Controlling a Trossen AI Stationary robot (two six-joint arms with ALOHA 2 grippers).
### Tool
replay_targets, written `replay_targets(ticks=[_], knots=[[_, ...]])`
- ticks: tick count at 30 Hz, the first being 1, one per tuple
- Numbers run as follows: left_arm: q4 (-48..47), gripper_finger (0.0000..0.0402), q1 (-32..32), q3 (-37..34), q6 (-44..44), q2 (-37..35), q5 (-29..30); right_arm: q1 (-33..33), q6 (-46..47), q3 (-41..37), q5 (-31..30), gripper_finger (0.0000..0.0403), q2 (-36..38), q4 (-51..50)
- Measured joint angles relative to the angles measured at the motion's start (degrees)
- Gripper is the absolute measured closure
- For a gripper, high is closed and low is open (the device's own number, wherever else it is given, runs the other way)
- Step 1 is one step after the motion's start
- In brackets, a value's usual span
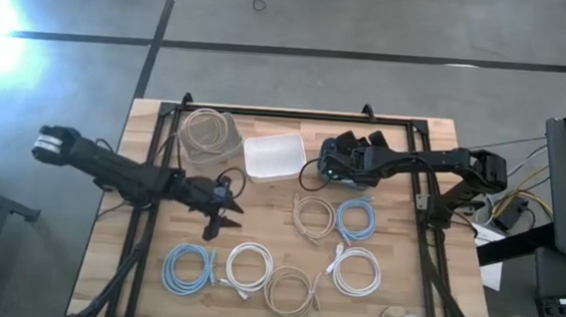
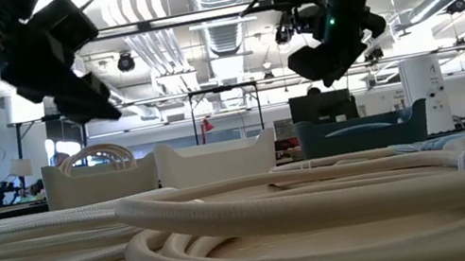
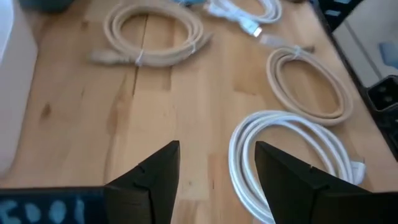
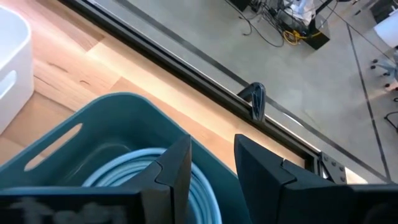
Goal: Sort HDMI cables
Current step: Put the left white HDMI cable into the white bin
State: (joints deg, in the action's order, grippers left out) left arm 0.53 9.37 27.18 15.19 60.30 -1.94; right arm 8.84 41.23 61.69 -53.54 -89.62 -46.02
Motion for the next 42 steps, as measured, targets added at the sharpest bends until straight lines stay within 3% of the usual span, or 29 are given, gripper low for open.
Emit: replay_targets(ticks=[8, 20, 35, 38, 42], knots=[[6.5, 0.0201, 4.1, -2.3, 5.1, 6.8, 0.6, 0.0, -0.8, 0.4, 0.0, 0.028, 0.0, 0.2], [9.0, 0.022, 7.7, 3.2, 5.1, 23.2, -0.7, 0.0, -1.3, 0.6, 0.3, 0.0298, 0.0, 0.3], [9.6, 0.0225, 7.5, 4.9, 5.7, 30.4, 0.4, -0.1, -1.4, 0.6, 3.0, 0.0301, 0.0, 1.5], [9.4, 0.0244, 7.5, 4.8, 4.6, 30.3, 0.3, -0.1, -1.4, 0.6, 3.0, 0.0301, 0.0, 1.5], [9.1, 0.0301, 7.6, 4.8, 2.8, 30.3, 0.5, -0.1, -1.4, 0.6, 3.0, 0.0307, 0.0, 1.7]])
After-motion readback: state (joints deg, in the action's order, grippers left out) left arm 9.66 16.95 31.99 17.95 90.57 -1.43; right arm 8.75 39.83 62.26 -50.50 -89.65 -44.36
